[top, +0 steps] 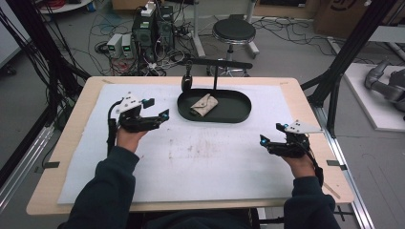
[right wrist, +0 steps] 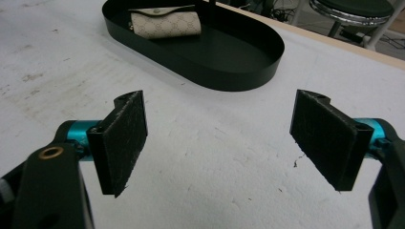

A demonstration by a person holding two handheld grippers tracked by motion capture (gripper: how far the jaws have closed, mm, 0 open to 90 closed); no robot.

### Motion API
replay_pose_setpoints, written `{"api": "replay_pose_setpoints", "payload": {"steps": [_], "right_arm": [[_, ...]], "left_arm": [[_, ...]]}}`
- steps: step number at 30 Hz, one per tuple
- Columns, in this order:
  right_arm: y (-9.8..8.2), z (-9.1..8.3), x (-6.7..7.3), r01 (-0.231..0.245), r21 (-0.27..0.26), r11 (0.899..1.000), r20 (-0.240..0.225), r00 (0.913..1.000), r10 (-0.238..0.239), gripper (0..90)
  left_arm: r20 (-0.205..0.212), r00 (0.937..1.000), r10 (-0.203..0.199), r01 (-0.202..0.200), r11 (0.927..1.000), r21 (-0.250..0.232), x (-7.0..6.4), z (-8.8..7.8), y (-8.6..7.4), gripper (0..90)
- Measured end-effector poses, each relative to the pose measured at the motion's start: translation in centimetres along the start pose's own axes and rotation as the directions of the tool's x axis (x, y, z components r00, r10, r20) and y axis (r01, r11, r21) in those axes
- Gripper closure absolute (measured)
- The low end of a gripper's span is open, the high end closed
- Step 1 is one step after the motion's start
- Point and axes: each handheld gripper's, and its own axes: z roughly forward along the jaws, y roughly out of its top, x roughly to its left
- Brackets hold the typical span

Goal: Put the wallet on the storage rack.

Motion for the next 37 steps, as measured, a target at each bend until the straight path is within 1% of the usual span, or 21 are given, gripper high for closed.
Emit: {"api": "replay_pose_setpoints", "payload": {"steps": [1,2,5,7,9,10,14,16,18,20,22,26,35,37], "right_arm": [[0.0,0.0,0.1,0.0,0.0,1.0,-0.002,1.0,0.0,20.7],[0.0,0.1,0.1,0.01,0.002,1.0,-0.002,0.9999,-0.01,20.7],[0.0,0.1,0.3,0.012,0.006,1.0,-0.004,0.9999,-0.011,20.7],[0.0,0.1,0.4,0.011,0.01,1.0,-0.003,0.9999,-0.011,20.7],[-0.1,0.2,0.4,0.01,0.013,1.0,-0.003,0.9999,-0.01,20.7],[-0.1,0.2,0.4,0.009,0.012,1.0,-0.003,1.0,-0.009,20.7],[-0.2,0.1,0.4,0.006,0.007,1.0,0.004,1.0,-0.006,20.7],[-0.2,0.1,0.4,0.006,0.008,1.0,0.006,1.0,-0.006,20.7],[-0.2,0.1,0.6,0.002,0.009,1.0,0.004,1.0,-0.002,20.7],[-0.2,0.2,0.6,0.007,0.009,1.0,0.004,1.0,-0.007,20.7],[-0.2,0.2,0.7,0.008,0.011,1.0,0.002,1.0,-0.008,20.7],[-0.2,0.3,0.6,0.004,0.012,1.0,0.004,1.0,-0.004,20.7],[-0.2,0.4,0.6,0.008,0.014,1.0,0.0,1.0,-0.008,20.7],[-0.2,0.4,0.6,0.003,0.016,1.0,0.001,1.0,-0.003,20.7]], "left_arm": [[-0.015,0.9999,-0.004,0.005,1.0,0.004,0.0,-0.5,-0.3,22.9],[-0.029,0.9996,-0.005,0.006,1.0,0.005,0.0,-0.9,-0.7,21.8],[-0.066,0.9978,-0.009,0.01,0.9998,0.019,0.0,-2.1,-1.5,18.7],[-0.085,0.996,-0.026,0.027,0.9994,0.019,0.2,-2.8,-2.1,18.6],[-0.096,0.9945,-0.043,0.045,0.9988,0.019,0.4,-3.3,-2.5,18.6],[-0.103,0.9937,-0.045,0.047,0.9987,0.018,0.4,-3.6,-2.7,18.6],[-0.116,0.9927,-0.033,0.037,0.9987,0.035,0.3,-4.0,-3.4,18.8],[-0.113,0.9932,-0.029,0.033,0.9989,0.034,0.3,-4.1,-3.5,18.9],[-0.109,0.994,-0.015,0.019,0.9992,0.035,0.2,-4.0,-3.5,19.1],[-0.099,0.9949,-0.016,0.019,0.9992,0.034,0.1,-3.9,-3.6,19.1],[-0.099,0.9951,-0.004,0.008,0.9992,0.04,-0.1,-3.8,-3.6,19.1],[-0.095,0.9955,0.001,0.003,0.9992,0.041,-0.2,-3.8,-3.7,19.2],[-0.096,0.9953,-0.008,0.012,0.9988,0.048,-0.1,-3.7,-3.9,19.2],[-0.099,0.995,-0.011,0.016,0.9986,0.051,0.0,-3.6,-4.0,19.1]]}}
